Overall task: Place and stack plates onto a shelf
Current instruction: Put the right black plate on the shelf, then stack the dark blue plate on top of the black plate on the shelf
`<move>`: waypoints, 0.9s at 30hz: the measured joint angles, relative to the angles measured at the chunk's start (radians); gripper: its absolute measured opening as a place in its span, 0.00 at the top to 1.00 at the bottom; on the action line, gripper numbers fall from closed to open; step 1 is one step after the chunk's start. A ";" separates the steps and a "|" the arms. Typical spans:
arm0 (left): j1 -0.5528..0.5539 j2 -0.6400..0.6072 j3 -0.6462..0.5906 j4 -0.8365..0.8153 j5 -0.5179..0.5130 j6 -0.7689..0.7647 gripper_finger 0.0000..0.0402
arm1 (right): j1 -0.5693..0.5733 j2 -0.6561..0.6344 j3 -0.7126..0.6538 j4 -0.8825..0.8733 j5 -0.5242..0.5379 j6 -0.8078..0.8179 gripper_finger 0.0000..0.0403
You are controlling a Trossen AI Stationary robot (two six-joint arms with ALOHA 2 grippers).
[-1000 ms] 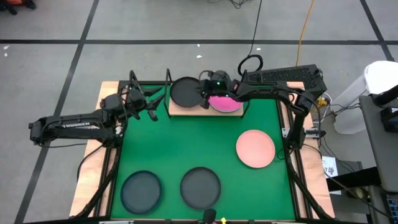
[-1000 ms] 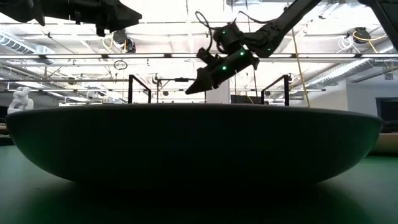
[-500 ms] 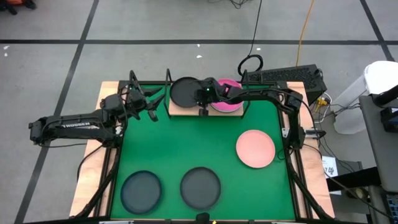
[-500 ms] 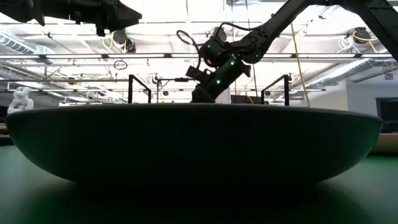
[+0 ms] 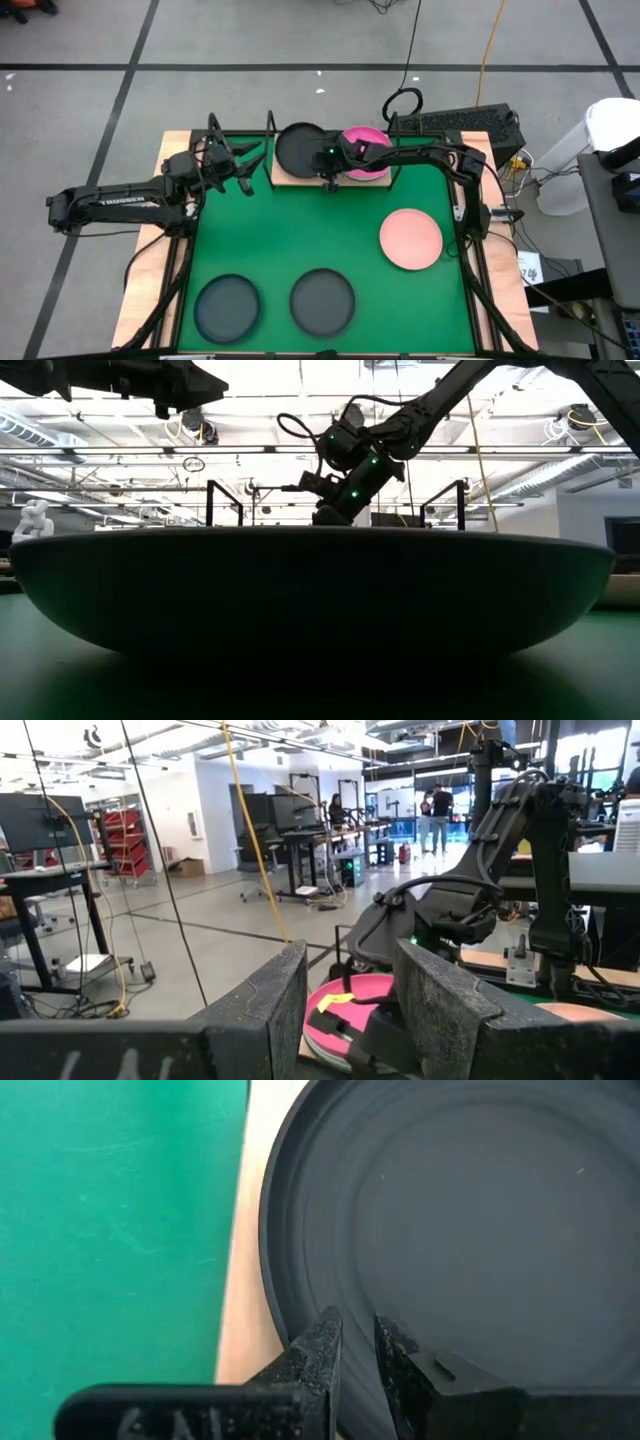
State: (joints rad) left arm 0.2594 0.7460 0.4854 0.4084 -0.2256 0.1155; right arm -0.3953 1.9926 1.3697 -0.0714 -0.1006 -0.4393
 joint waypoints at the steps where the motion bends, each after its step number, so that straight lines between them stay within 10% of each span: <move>1: 0.000 0.000 0.000 0.002 0.000 -0.002 0.61 | 0.003 0.000 0.000 -0.001 0.002 0.000 0.88; 16: 0.000 0.000 0.000 0.003 0.000 -0.017 0.61 | 0.007 -0.065 -0.002 -0.006 0.163 -0.051 0.88; 27: -0.058 0.017 0.000 -0.106 0.023 0.007 0.61 | 0.059 -0.439 -0.069 -0.082 0.176 -0.035 0.88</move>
State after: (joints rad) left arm 0.2017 0.7633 0.4854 0.3027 -0.2025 0.1224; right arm -0.3358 1.5535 1.3012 -0.1529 0.0750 -0.4743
